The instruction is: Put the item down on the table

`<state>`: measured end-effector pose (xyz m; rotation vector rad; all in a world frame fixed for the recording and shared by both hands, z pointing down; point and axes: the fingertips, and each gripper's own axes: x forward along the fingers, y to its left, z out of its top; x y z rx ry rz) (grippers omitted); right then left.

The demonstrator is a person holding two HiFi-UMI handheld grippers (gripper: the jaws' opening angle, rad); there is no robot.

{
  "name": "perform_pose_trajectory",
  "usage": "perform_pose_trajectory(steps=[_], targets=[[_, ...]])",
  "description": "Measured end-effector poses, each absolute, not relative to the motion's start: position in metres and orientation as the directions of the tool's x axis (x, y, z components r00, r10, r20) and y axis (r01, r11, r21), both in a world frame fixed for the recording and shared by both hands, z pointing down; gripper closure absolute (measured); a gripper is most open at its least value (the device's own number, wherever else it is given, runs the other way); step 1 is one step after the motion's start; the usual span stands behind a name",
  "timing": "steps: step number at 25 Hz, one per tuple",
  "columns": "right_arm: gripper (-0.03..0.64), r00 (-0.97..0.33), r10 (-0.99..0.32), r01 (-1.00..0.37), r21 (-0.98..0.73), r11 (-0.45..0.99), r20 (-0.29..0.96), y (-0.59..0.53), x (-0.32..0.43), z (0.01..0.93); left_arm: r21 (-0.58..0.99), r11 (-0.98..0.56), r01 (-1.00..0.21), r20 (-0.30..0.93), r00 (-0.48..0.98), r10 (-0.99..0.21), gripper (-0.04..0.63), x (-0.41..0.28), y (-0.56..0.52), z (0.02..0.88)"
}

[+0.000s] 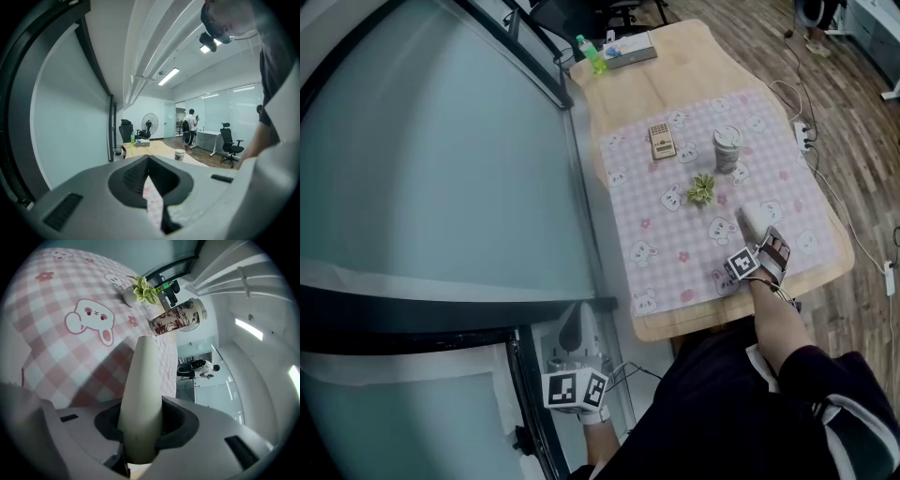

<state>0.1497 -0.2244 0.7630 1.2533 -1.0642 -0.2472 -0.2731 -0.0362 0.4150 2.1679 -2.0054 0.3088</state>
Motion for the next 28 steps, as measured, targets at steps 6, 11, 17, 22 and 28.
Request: perform_pose_trajectory(steps=[6, 11, 17, 22, 28], targets=[[0.454, 0.498, -0.681, -0.323, 0.843, 0.430, 0.538, -0.214, 0.141, 0.775, -0.007, -0.079, -0.997, 0.284, 0.073, -0.956, 0.595, -0.278, -0.034, 0.422], [0.465, 0.502, -0.647, -0.347, 0.819, 0.457, 0.574, -0.207, 0.140, 0.775, -0.014, -0.121, -0.993, 0.280, 0.112, -0.953, 0.595, -0.269, -0.043, 0.420], [0.461, 0.458, -0.672, -0.409, 0.809, 0.421, 0.581, -0.214, 0.139, 0.776, 0.007, -0.128, -0.992, 0.267, 0.125, -0.956, 0.595, -0.265, -0.045, 0.418], [0.341, 0.419, -0.656, -0.462, 0.769, 0.442, 0.628, -0.217, 0.137, 0.766, 0.030, -0.126, -0.992, 0.259, 0.129, -0.957, 0.595, -0.265, -0.046, 0.422], [0.230, 0.292, -0.588, -0.552, 0.635, 0.540, 0.754, -0.210, 0.098, 0.772, 0.056, -0.161, -0.985, 0.245, 0.170, -0.954, 0.595, -0.257, -0.051, 0.422]])
